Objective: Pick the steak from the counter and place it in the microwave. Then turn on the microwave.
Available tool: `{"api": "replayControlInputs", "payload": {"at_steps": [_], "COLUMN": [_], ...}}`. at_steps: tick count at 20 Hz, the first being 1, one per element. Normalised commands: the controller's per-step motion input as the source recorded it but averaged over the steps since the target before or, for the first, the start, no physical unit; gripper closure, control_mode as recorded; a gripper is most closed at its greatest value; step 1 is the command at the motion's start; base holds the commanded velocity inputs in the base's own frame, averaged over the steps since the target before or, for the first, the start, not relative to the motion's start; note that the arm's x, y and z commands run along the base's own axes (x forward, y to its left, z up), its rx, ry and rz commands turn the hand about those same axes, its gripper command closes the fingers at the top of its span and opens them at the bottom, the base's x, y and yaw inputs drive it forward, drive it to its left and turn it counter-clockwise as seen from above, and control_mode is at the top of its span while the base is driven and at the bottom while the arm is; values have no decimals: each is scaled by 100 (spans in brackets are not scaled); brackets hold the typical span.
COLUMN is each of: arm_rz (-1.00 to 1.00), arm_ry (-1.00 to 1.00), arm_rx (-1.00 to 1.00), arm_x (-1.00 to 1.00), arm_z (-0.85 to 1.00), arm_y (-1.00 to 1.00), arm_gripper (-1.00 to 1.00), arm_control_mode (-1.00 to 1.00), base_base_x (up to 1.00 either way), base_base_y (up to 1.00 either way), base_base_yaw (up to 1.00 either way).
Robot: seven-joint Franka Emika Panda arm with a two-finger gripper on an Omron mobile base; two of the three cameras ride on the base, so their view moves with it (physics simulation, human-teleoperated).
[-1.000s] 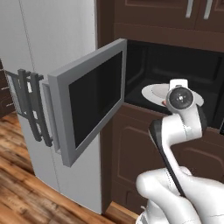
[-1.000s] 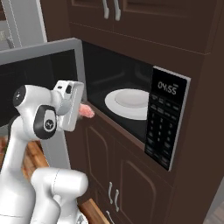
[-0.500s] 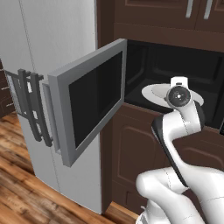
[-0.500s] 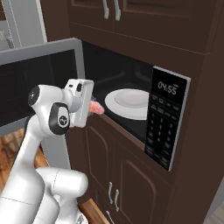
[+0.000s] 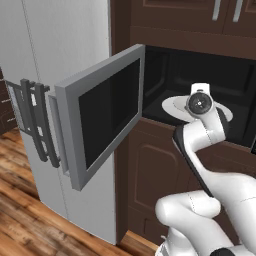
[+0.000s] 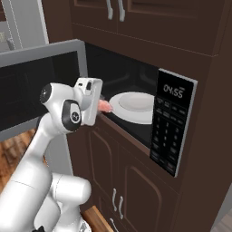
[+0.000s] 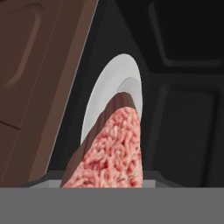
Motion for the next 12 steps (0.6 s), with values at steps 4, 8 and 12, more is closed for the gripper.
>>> {"api": "replayControlInputs", "payload": {"at_steps": [4, 8, 12], "arm_rz": [0, 0, -1], "arm_ry": [0, 0, 0], "arm_rx": [-1, 0, 0], "arm_x": [41, 35, 34], "arm_z": [0, 0, 0], "arm_y": [-6, -15, -23], "arm_gripper": [100, 100, 100], "arm_control_mode": [-100, -100, -100], "base_base_x": [0, 0, 0], "base_base_y": [0, 0, 0], "base_base_yaw": [0, 0, 0]}}
